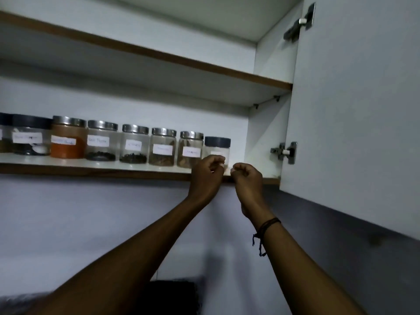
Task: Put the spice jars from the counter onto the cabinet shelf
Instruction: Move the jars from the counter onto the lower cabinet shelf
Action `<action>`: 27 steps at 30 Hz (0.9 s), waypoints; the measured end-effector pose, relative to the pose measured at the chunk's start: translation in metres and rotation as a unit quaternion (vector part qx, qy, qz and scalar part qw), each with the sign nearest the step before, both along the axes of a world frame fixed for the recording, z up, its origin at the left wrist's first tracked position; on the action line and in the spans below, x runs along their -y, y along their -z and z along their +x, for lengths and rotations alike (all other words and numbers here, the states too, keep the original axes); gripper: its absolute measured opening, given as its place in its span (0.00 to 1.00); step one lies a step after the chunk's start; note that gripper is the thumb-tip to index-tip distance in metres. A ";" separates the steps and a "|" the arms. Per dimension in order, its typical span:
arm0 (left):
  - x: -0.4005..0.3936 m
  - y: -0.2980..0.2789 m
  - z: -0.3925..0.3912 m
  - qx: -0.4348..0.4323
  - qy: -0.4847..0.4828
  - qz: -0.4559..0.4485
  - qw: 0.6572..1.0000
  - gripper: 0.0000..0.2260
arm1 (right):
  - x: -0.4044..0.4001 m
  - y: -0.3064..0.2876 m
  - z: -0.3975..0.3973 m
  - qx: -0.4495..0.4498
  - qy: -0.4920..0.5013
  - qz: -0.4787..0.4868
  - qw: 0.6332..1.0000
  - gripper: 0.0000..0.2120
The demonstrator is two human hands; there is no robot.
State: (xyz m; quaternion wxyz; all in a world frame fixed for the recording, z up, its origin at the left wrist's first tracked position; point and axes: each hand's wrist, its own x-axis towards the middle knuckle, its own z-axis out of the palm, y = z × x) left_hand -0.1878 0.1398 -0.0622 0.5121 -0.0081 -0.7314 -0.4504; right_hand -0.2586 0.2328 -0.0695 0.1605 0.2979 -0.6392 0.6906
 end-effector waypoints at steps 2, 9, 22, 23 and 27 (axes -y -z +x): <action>-0.009 0.026 0.002 0.016 0.030 -0.006 0.999 0.10 | -0.010 0.024 0.009 0.000 -0.006 -0.010 1.000 0.10; -0.037 0.133 -0.005 0.110 0.060 0.044 0.991 0.12 | -0.035 0.116 0.016 0.022 0.041 0.104 0.993 0.13; -0.080 0.411 0.013 0.433 0.130 0.020 0.892 0.13 | -0.083 0.414 0.057 0.206 0.081 0.333 0.916 0.12; -0.085 0.428 0.013 0.440 0.142 0.017 0.887 0.13 | -0.088 0.431 0.059 0.214 0.078 0.344 0.911 0.12; -0.096 0.472 0.013 0.468 0.166 -0.005 0.868 0.12 | -0.107 0.476 0.057 0.188 0.122 0.404 0.887 0.10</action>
